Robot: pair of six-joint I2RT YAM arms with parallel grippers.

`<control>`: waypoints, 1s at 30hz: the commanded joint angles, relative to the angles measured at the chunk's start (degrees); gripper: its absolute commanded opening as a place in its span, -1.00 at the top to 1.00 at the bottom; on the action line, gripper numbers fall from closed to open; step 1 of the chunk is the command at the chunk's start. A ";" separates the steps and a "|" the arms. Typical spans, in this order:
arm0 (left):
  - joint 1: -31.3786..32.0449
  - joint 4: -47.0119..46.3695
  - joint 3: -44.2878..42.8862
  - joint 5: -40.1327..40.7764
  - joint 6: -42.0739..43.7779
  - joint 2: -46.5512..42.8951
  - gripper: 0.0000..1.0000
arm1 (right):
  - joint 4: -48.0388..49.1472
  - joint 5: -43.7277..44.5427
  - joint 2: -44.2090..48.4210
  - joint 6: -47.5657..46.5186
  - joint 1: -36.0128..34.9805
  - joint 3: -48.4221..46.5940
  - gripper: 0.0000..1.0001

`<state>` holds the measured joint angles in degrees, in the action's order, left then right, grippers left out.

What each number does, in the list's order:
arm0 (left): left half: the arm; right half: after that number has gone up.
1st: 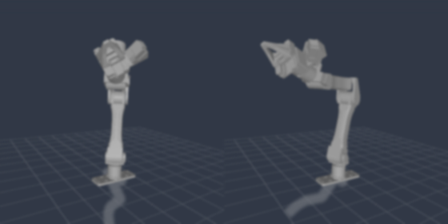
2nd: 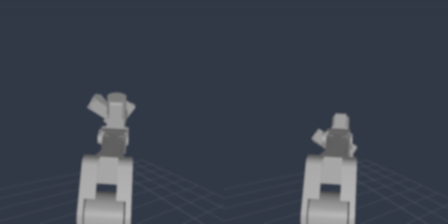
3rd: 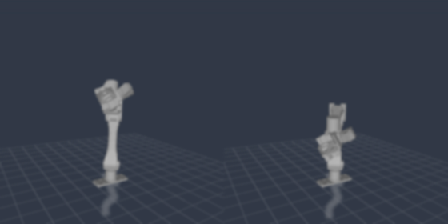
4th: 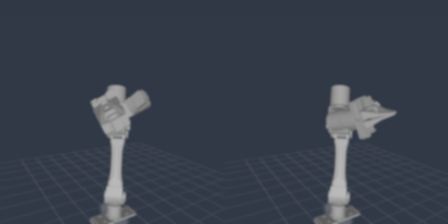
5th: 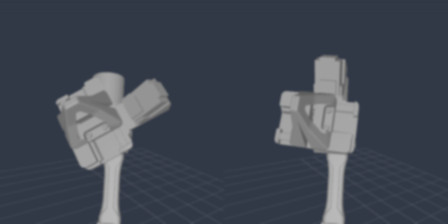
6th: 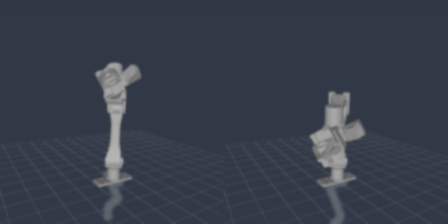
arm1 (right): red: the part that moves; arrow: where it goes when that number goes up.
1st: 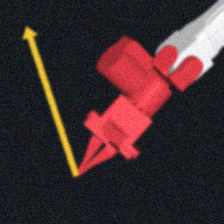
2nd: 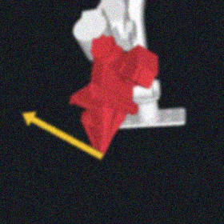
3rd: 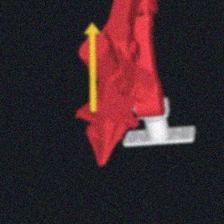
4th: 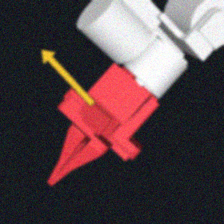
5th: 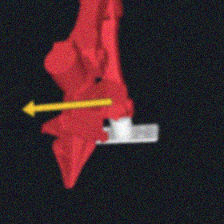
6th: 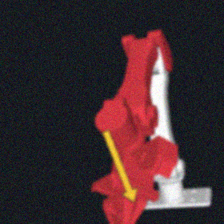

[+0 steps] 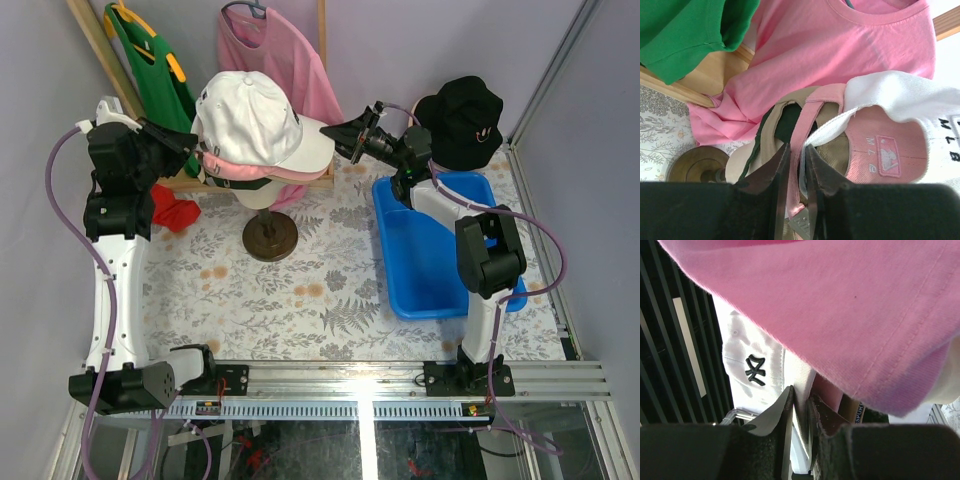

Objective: Stack the hats
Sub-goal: Stack the hat on the hat.

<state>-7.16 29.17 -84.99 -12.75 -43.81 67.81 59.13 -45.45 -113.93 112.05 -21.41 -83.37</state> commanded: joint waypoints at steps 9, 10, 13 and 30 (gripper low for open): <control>-0.24 7.33 -0.18 2.57 0.50 1.03 0.34 | -4.98 -2.37 1.74 -4.62 0.47 0.91 0.44; -0.38 7.42 -0.40 2.57 0.48 1.03 0.33 | -4.99 -2.30 1.72 -4.63 0.41 0.81 0.37; -0.36 7.43 -1.09 2.66 0.32 1.01 0.29 | -5.23 -2.12 1.93 -4.78 0.41 0.66 0.31; -1.19 5.15 -2.67 6.51 -2.68 -1.65 -0.05 | -7.87 -1.84 5.40 -7.43 1.77 2.75 0.26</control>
<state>-7.92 34.22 -86.41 -8.67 -45.23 67.64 52.93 -45.12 -111.37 107.02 -19.55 -80.93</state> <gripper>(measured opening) 0.516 0.365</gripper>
